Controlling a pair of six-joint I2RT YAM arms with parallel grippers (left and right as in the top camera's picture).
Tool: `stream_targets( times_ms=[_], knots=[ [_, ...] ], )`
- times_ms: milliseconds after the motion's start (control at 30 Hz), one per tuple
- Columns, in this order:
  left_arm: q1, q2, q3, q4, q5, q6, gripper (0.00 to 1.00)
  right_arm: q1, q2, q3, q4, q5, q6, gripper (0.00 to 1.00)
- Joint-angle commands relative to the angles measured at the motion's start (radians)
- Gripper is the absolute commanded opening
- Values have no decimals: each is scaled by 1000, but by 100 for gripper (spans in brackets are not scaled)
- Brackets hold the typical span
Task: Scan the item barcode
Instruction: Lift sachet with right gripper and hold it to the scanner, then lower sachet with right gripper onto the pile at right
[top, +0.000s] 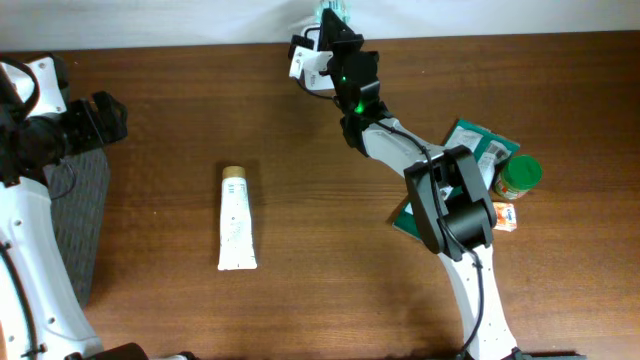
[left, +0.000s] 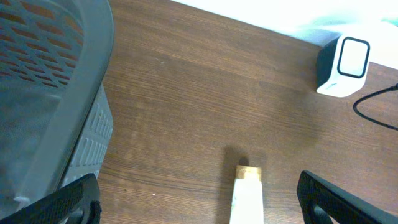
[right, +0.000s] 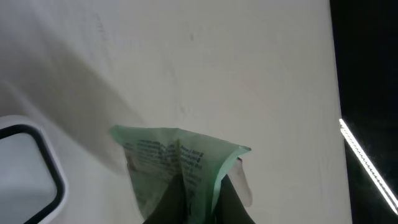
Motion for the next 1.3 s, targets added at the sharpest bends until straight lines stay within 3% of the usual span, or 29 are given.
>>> stream_targets(
  times_ms=[0,100,267,333,433,533,600,767,900,1033,1167,1200,1233,1267],
  knots=[
    [2,-12,11,2,11,15,99,11,-8,21,-244,9,-6,4],
    [2,-12,11,2,11,15,99,11,-8,13,-341,9,24,4],
    [2,-12,11,2,11,15,99,11,-108,13,-244,35,87,4],
    [2,-12,11,2,11,15,99,11,-199,13,-264,74,194,4],
    [2,-12,11,2,11,15,99,12,-397,13,-579,84,503,4],
    [2,-12,11,2,11,15,99,5,-629,13,-1084,61,1059,4],
    [2,-12,11,2,11,15,99,-29,-727,13,-1348,40,1337,4],
    [2,-12,11,2,11,15,99,-156,-739,7,-1792,-227,1510,4],
    [2,-12,11,2,11,15,99,-220,-689,-93,-1817,-276,1509,4],
    [2,-12,11,2,11,15,99,-250,-643,-310,-1602,-272,1509,4],
    [2,-12,11,2,11,15,99,-332,-588,-402,-1545,-272,1509,4],
    [2,-12,11,2,11,15,99,-352,-581,-404,-1563,-272,1509,24],
    [2,-12,11,2,11,15,99,-369,-581,-404,-1581,-272,1509,52],
    [2,-12,11,2,11,15,99,-380,-583,-401,-1596,-275,1509,66]
  ],
)
